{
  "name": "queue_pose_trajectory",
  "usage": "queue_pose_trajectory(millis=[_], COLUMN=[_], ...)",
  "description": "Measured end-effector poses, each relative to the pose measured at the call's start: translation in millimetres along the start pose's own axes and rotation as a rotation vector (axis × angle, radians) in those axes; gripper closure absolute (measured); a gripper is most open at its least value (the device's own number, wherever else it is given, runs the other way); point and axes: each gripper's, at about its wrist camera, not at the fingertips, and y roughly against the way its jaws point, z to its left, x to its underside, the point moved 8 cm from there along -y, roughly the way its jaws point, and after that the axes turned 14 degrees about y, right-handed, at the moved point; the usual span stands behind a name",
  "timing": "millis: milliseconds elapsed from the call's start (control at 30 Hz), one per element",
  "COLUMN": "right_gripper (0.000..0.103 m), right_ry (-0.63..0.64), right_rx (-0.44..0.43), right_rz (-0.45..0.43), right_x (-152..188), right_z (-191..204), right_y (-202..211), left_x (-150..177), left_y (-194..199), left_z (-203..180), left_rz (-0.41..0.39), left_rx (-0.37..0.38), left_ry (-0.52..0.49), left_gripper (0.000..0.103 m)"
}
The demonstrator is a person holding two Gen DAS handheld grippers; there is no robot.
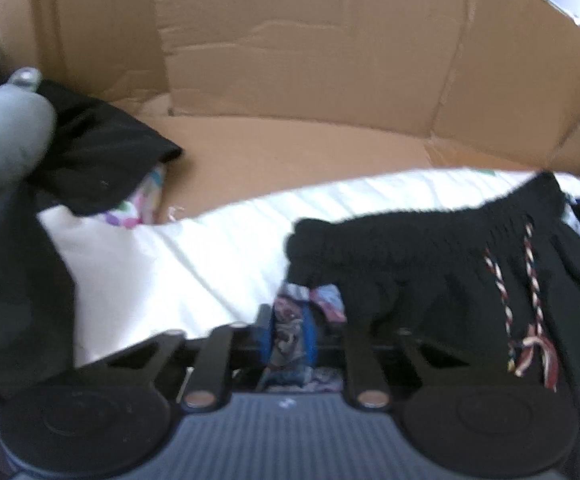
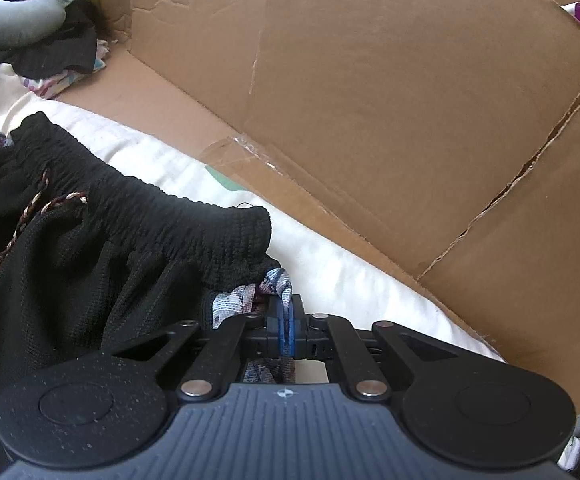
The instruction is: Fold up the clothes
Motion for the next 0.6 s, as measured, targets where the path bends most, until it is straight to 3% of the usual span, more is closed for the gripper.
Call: queue_pose_trajectory(millis=[100, 300, 433, 600], right_gripper=[0.103, 0.103, 0.103, 0.103], right_ry=[0.021, 0.059, 0.098, 0.11], right_rx=[0.047, 0.136, 0.205, 0.239], right_rz=[-0.002, -0.008, -0.027, -0.05], right_x=[-1.4, -9.6, -22.0, -44.1], right_z=[-3.9, -16.3, -22.5, -27.8], right_y=[1.7, 9.5, 15.5, 18.2], left_x=[-0.6, -19.8, -28.6, -41.2], left_y=[1.9, 23.9, 38.5, 48.2], left_z=[-4.1, 1.7, -3.3, -1.9], left_rz=[-0.019, -0.139, -0.198, -0.26], left_rx=[-0.023, -0.067, -0.097, -0.158], left_ry=[-0.044, -0.044, -0.096, -0.122], left_gripper=[0.101, 0.102, 0.102, 0.102])
